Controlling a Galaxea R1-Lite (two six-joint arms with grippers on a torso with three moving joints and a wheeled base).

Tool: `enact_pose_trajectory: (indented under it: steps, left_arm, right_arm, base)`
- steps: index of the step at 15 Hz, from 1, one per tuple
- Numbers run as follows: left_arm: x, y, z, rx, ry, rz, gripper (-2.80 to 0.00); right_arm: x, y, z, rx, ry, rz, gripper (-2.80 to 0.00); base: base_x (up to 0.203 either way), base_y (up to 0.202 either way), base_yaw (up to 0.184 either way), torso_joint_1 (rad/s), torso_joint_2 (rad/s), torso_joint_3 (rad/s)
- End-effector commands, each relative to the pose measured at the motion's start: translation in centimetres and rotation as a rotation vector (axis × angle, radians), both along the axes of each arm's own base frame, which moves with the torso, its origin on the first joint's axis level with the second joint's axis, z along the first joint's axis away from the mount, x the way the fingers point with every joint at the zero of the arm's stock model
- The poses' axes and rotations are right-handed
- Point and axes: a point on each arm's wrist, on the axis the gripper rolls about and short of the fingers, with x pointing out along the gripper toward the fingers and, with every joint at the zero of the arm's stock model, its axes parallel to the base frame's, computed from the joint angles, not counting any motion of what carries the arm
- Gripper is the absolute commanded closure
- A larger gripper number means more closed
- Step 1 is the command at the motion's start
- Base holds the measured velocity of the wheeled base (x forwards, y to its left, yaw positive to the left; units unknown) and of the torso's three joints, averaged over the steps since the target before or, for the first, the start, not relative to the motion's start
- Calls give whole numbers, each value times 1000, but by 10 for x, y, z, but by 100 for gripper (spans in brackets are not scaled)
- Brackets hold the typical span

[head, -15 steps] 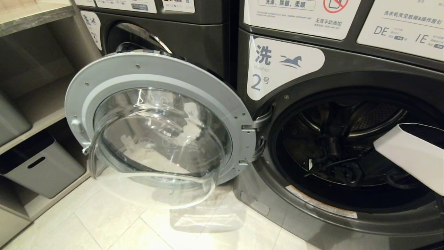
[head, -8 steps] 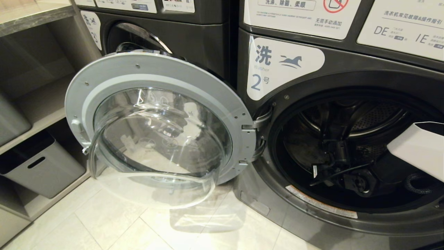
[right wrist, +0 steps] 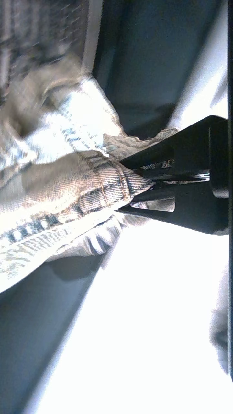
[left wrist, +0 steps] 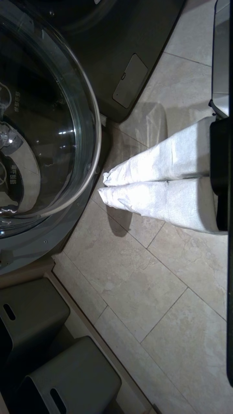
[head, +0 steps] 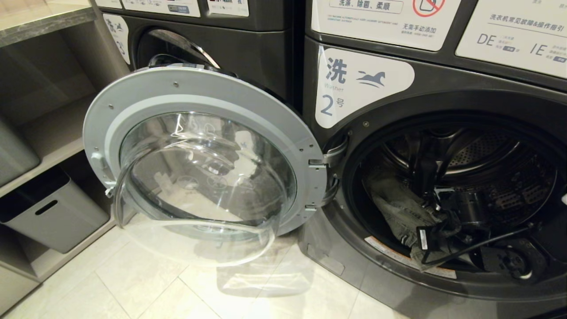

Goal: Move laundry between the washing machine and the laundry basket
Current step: Pick a cloth and place it into the basket

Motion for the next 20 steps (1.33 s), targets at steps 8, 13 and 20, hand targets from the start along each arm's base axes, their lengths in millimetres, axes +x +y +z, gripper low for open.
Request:
enact_pose_trajectory:
  steps: [8, 13, 20]
  left_arm:
    - [0, 0, 0, 0, 0, 0, 0]
    - [0, 0, 0, 0, 0, 0, 0]
    - [0, 0, 0, 0, 0, 0, 0]
  right_arm:
    - [-126, -15, 18, -51, -41, 63, 0]
    - [-158, -34, 16, -87, -39, -71, 0]
    - [-182, -85, 13, -110, 32, -466, 0]
  base:
    - [0, 0, 0, 0, 0, 0]
    - [0, 0, 0, 0, 0, 0]
    - [0, 0, 0, 0, 0, 0]
